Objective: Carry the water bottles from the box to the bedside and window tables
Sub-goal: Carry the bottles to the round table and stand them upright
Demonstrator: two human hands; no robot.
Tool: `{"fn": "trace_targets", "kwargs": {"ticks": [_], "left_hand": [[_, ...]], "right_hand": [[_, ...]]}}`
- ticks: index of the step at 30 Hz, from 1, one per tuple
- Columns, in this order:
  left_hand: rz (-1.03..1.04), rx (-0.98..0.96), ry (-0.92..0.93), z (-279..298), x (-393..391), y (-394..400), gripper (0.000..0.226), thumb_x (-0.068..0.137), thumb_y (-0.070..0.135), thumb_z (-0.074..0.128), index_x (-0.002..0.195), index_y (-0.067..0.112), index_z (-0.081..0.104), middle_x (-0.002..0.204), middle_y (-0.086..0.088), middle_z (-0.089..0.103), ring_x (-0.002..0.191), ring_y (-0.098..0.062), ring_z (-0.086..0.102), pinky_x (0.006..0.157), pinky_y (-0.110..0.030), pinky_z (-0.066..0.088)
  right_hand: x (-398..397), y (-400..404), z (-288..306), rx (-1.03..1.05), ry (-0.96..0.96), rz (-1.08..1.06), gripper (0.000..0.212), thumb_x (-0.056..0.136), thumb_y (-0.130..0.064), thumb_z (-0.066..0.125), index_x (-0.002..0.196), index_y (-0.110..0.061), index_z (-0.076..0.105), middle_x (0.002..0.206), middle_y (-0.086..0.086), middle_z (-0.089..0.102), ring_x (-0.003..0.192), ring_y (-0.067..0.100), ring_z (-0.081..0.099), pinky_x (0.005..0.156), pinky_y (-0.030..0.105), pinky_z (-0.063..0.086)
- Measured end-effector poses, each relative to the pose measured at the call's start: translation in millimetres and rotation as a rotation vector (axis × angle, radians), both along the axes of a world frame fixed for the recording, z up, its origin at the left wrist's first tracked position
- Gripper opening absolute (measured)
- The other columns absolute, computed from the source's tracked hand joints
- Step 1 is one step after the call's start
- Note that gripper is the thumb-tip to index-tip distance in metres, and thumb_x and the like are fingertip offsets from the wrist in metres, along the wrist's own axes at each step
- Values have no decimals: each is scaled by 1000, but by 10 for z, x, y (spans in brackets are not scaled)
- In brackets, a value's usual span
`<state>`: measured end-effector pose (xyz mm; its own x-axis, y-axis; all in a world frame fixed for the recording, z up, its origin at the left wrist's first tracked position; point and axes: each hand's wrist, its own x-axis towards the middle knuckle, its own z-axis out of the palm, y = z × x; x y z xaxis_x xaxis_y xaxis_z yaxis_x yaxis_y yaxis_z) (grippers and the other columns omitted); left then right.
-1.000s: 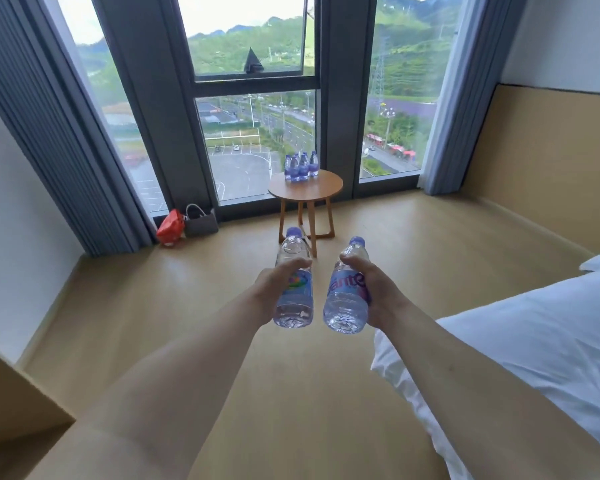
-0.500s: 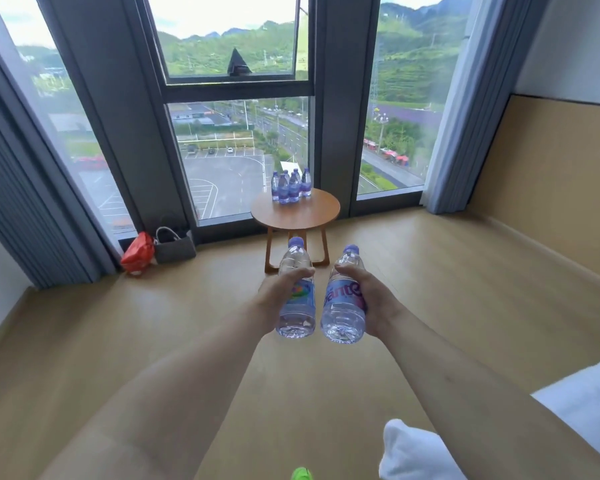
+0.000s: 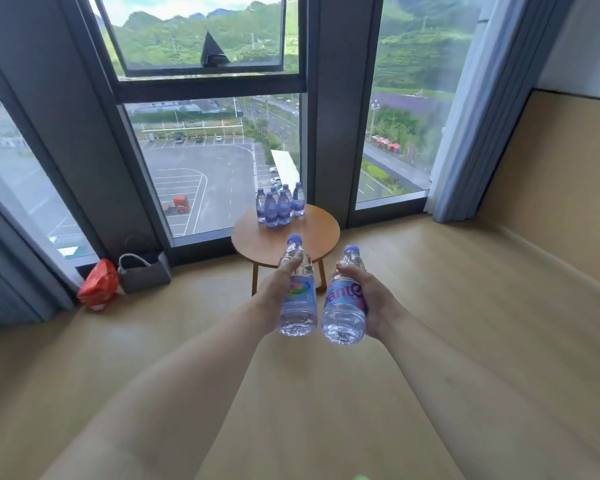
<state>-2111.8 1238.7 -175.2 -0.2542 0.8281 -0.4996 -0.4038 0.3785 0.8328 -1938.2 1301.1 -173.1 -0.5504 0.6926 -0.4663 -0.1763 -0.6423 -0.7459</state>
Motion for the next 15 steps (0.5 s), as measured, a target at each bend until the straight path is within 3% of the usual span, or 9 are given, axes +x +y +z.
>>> {"fn": "trace_targets", "kwargs": {"ticks": [7, 8, 10, 11, 13, 15], "left_hand": [[21, 20, 104, -232, -697, 1458, 70, 80, 58, 76, 129, 10, 64, 107, -19, 77, 80, -31, 75, 70, -39, 63], [24, 27, 114, -175, -761, 1662, 72, 83, 53, 75, 133, 2, 60, 106, -19, 77, 80, -30, 75, 72, -38, 63], [-58, 217, 86, -22, -853, 2109, 69, 94, 23, 63, 130, -27, 32, 89, -14, 75, 84, -22, 77, 77, -30, 63], [-56, 298, 54, 14, -942, 2345, 65, 94, 15, 58, 128, -29, 24, 86, -11, 73, 92, -20, 77, 83, -28, 62], [67, 112, 171, 38, -1132, 2658, 82, 76, 35, 81, 143, 5, 45, 107, -9, 75, 99, -28, 76, 94, -41, 60], [117, 12, 151, -46, -1342, 2904, 75, 63, 42, 89, 131, 28, 62, 115, -11, 75, 100, -34, 75, 97, -51, 57]], "right_hand": [[-659, 1654, -299, -22, 76, 31, 59, 82, -57, 75, 107, -7, 59, 73, 13, 67, 65, 27, 67, 68, 44, 61], [-751, 1901, -307, -28, 65, 42, 60, 81, -58, 76, 108, -7, 60, 72, 13, 67, 65, 27, 68, 69, 44, 61], [-940, 2354, -297, -31, 30, 66, 61, 76, -54, 81, 108, -7, 61, 72, 12, 69, 66, 27, 68, 76, 47, 61], [-1036, 2565, -288, -21, 11, 74, 60, 73, -50, 85, 108, -7, 61, 72, 12, 69, 66, 27, 69, 80, 49, 60], [-1244, 2972, -266, -1, -26, 97, 57, 70, -40, 88, 109, -8, 61, 72, 12, 70, 67, 27, 70, 81, 49, 59], [-1445, 3302, -266, -5, -46, 108, 49, 73, -33, 87, 107, -9, 61, 72, 12, 71, 65, 26, 71, 76, 46, 61]]}}
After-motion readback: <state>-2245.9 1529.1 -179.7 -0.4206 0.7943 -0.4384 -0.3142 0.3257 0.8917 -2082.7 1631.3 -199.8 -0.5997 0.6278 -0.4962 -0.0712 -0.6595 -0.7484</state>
